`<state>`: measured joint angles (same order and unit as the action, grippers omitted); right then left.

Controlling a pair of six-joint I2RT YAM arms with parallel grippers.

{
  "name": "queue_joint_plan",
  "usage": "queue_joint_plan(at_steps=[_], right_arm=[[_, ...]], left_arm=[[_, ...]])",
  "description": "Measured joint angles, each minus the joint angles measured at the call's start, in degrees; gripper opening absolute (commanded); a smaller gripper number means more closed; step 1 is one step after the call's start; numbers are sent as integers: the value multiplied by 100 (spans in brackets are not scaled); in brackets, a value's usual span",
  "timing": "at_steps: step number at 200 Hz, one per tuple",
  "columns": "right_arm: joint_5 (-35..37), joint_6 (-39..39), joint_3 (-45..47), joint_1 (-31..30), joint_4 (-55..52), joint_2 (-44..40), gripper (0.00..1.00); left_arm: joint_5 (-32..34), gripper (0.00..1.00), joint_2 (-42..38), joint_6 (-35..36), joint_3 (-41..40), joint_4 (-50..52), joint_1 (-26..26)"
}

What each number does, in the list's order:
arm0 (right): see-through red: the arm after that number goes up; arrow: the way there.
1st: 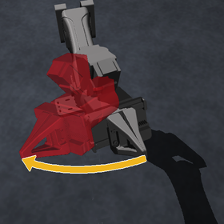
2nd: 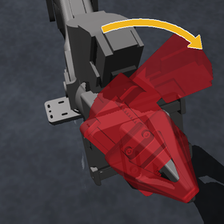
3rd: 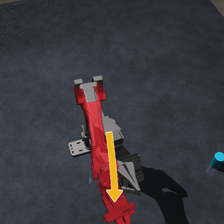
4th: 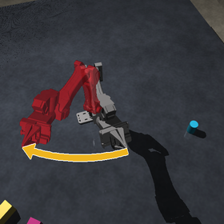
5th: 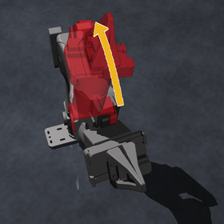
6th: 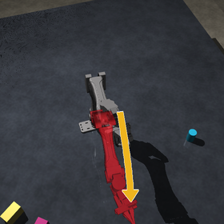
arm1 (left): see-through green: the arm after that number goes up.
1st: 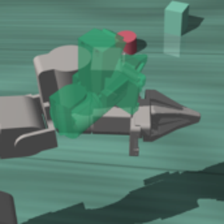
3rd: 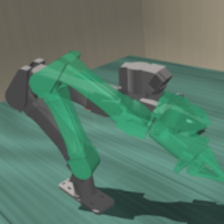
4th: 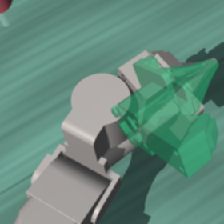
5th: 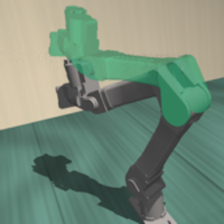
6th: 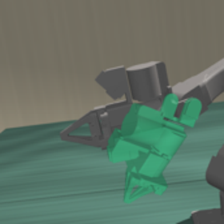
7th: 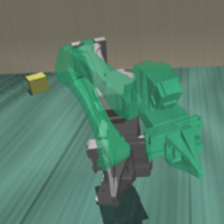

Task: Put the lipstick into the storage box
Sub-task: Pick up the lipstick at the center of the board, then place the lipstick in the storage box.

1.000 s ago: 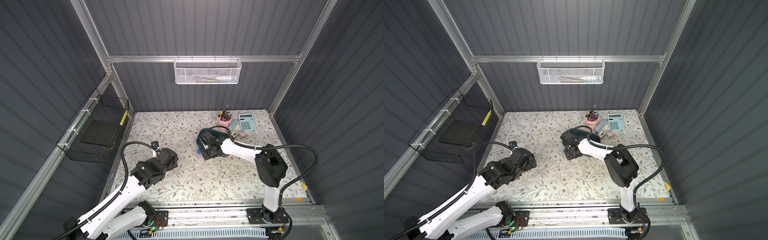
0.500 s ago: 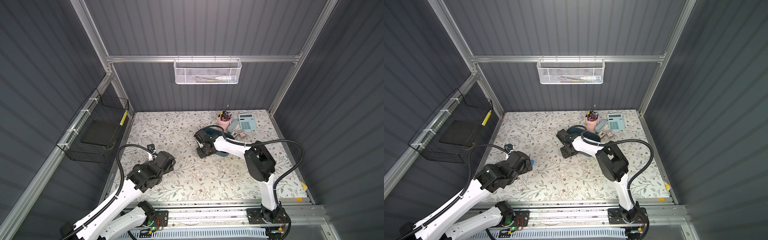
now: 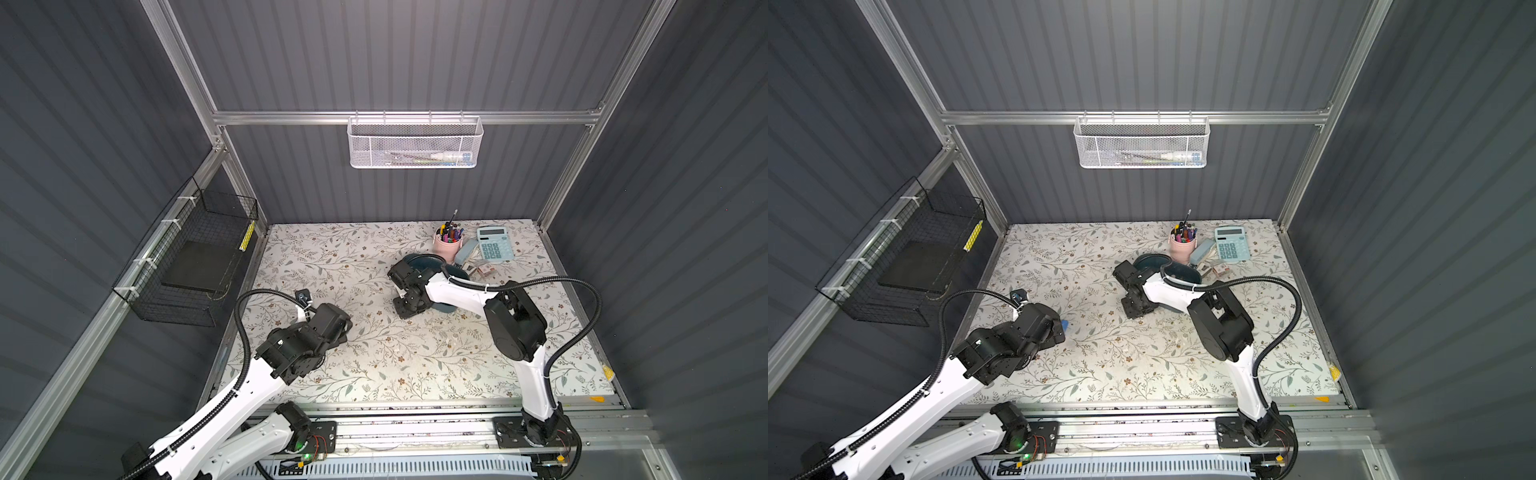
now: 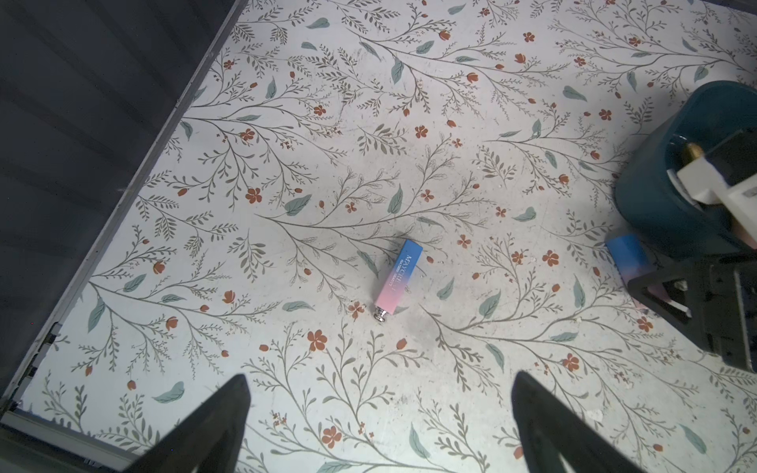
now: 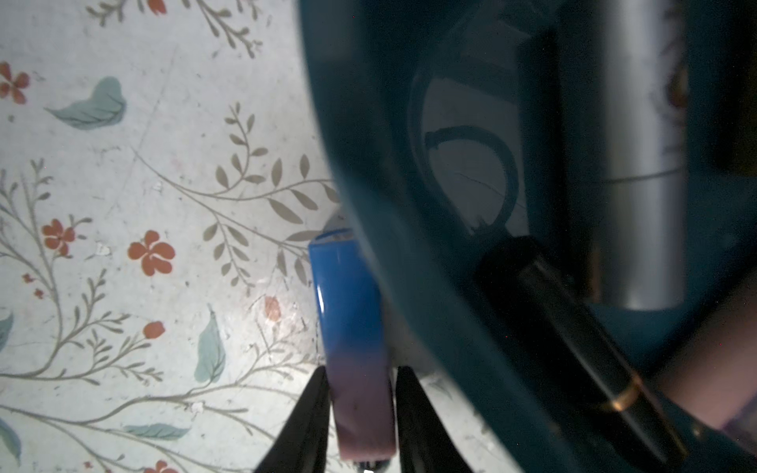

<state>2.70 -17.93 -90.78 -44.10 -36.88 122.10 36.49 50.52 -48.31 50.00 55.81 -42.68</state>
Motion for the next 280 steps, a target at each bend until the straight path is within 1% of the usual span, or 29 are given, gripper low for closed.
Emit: queue_joint_plan(at_steps=[27,80,116,138,169,198,228,252,280], right_arm=[[-33,-24,-28,0,-13,24,23],[-42,-7,-35,-61,-151,-92,23],[-39,-7,-42,-85,-240,-868,24],[11,4,-203,-52,-334,-1322,25],[79,44,-341,181,-365,-1609,26],[164,63,-352,693,-413,-1510,26],[164,61,-337,1213,-378,-1290,26],[133,61,-332,1495,-306,-1012,26],[57,61,-378,1626,-260,-544,26]], left_arm=[[0,100,13,0,0,-2,0],[2,100,37,2,-2,-9,0],[0,100,125,4,-9,-33,0],[0,100,138,7,-74,-105,0],[0,100,221,26,-131,-179,0],[-7,100,507,136,-131,-313,22],[-153,100,876,321,-133,-538,201],[-431,100,1071,560,-177,-841,588],[-826,100,1285,833,-245,-1213,1108]])
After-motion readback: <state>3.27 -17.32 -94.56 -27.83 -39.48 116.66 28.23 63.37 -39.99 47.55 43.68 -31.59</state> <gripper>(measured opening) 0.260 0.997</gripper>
